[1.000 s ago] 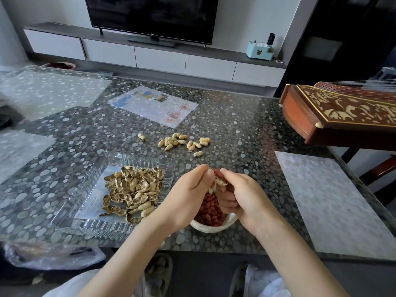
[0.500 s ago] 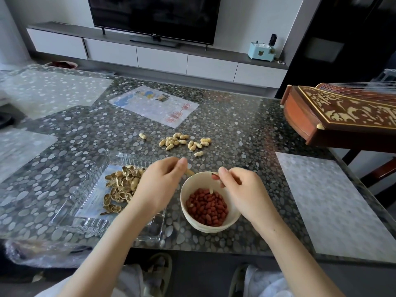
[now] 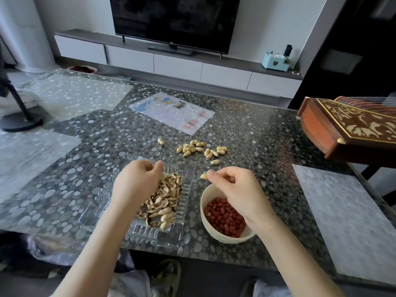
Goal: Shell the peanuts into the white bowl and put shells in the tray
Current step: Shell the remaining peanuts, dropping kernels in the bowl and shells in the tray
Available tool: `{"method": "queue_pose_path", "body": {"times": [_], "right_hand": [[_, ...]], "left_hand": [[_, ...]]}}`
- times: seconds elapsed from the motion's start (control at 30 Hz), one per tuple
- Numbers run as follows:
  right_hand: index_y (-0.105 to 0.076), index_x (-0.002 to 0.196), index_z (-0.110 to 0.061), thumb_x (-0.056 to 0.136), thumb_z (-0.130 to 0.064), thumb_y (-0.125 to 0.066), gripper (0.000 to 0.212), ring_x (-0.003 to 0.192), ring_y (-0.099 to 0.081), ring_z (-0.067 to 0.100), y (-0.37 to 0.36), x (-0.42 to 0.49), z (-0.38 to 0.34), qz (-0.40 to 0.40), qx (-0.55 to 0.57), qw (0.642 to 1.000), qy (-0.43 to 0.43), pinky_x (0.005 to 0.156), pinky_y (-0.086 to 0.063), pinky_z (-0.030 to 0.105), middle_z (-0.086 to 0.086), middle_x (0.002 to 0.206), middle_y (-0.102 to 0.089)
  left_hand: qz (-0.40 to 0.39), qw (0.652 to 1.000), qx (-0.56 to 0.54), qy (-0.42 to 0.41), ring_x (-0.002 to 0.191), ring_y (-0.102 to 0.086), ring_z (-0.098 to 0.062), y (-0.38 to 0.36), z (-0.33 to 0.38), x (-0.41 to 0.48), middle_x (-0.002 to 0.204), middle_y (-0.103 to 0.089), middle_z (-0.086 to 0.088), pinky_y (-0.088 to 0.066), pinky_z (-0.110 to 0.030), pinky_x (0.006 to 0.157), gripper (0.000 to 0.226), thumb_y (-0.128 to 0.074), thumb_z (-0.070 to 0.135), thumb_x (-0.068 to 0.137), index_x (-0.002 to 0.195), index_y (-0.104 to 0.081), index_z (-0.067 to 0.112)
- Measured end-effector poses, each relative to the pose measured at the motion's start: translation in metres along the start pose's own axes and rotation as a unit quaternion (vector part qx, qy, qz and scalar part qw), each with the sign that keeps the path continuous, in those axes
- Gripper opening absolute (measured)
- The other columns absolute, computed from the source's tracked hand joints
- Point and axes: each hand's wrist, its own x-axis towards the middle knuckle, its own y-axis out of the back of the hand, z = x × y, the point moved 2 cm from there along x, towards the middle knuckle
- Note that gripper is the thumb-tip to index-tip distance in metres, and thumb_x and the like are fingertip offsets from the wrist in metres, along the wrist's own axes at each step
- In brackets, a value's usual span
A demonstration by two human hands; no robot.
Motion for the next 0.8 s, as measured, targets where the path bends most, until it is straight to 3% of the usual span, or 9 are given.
{"method": "queue_pose_path", "body": {"times": [0.1,0.23,0.33,0.37,0.43,0.5,0.57,0.67,0.8], "right_hand": [[-0.074,0.086,-0.022,0.086,-0.043,-0.065,0.023,0.065,-0.058,0.015,-0.034,0.015,-0.009,-0.034,-0.071,0.996,0.044,0.063,-0.046,0.032,0.003,0.072,-0.069],[-0.071,0.088,-0.027,0.092,-0.049,-0.053,0.029,0.064,-0.058,0.01,-0.058,0.034,-0.018,-0.056,-0.264,0.96,0.07,0.057,-0.042,0.027,-0.005,0.07,-0.067],[-0.06,0.066,-0.016,0.096,-0.029,-0.05,0.034,0.05,-0.047,0.015,-0.053,0.054,-0.015,-0.05,-0.314,0.945,0.075,0.048,-0.032,0.027,-0.001,0.055,-0.054],[-0.06,0.067,-0.012,0.094,-0.019,-0.049,0.03,0.053,-0.052,0.02,-0.047,0.065,-0.011,-0.029,-0.331,0.941,0.065,0.049,-0.034,0.027,0.003,0.058,-0.057],[-0.071,0.09,-0.012,0.092,-0.007,-0.049,0.022,0.082,-0.065,0.027,-0.032,0.092,0.002,0.0,-0.394,0.919,0.019,0.064,-0.049,0.031,0.008,0.09,-0.071],[-0.067,0.112,-0.017,0.093,-0.007,-0.052,0.025,0.105,-0.061,0.027,-0.02,0.122,0.023,-0.008,-0.436,0.899,-0.047,0.084,-0.052,0.033,0.006,0.117,-0.066],[-0.062,0.122,-0.017,0.094,-0.012,-0.055,0.029,0.117,-0.055,0.025,-0.013,0.145,0.048,-0.046,-0.453,0.886,-0.081,0.094,-0.048,0.034,0.004,0.133,-0.057],[-0.067,0.109,-0.011,0.093,-0.018,-0.058,0.019,0.123,-0.051,0.023,-0.013,0.159,0.067,-0.066,-0.465,0.881,-0.061,0.094,-0.047,0.031,0.004,0.134,-0.056],[-0.068,0.074,-0.011,0.09,-0.028,-0.064,0.024,0.109,-0.06,0.023,-0.015,0.148,0.06,-0.039,-0.424,0.904,-0.033,0.079,-0.046,0.027,0.005,0.108,-0.068]], "left_hand": [[0.008,0.998,0.053,0.01,0.045,-0.042,-0.017,0.001,-0.007,0.006,0.055,-0.055,-0.003,-0.033,-0.022,0.046,0.047,-0.044,0.039,0.097,0.068,-0.058,0.004],[0.039,0.996,0.084,0.017,0.052,-0.047,-0.018,0.003,-0.009,0.01,0.058,-0.052,-0.001,-0.035,-0.026,0.051,0.046,-0.042,0.044,0.096,0.064,-0.047,0.011],[0.053,0.996,0.069,0.015,0.055,-0.048,-0.018,0.005,-0.009,0.012,0.061,-0.054,-0.002,-0.034,-0.027,0.051,0.044,-0.042,0.043,0.096,0.066,-0.047,0.011],[0.056,0.996,0.064,0.012,0.056,-0.049,-0.019,0.005,-0.008,0.013,0.062,-0.054,-0.002,-0.034,-0.027,0.05,0.043,-0.043,0.042,0.096,0.067,-0.047,0.011],[0.066,0.996,0.051,0.008,0.055,-0.048,-0.018,0.006,-0.006,0.014,0.061,-0.053,-0.001,-0.032,-0.027,0.049,0.041,-0.043,0.04,0.096,0.067,-0.047,0.011],[0.073,0.997,0.039,0.002,0.054,-0.046,-0.017,0.006,-0.003,0.014,0.06,-0.051,0.0,-0.031,-0.027,0.048,0.039,-0.044,0.038,0.096,0.068,-0.046,0.012],[0.076,0.997,0.03,-0.006,0.054,-0.045,-0.016,0.006,0.0,0.014,0.061,-0.05,0.0,-0.031,-0.027,0.048,0.037,-0.044,0.036,0.096,0.069,-0.047,0.011],[0.08,0.996,0.013,-0.026,0.054,-0.044,-0.018,0.004,0.003,0.015,0.061,-0.051,-0.001,-0.032,-0.028,0.049,0.036,-0.044,0.034,0.096,0.071,-0.049,0.009],[0.074,0.996,-0.003,-0.05,0.053,-0.042,-0.017,0.0,0.007,0.014,0.06,-0.049,0.0,-0.03,-0.028,0.048,0.035,-0.043,0.032,0.097,0.072,-0.049,0.008]]}}
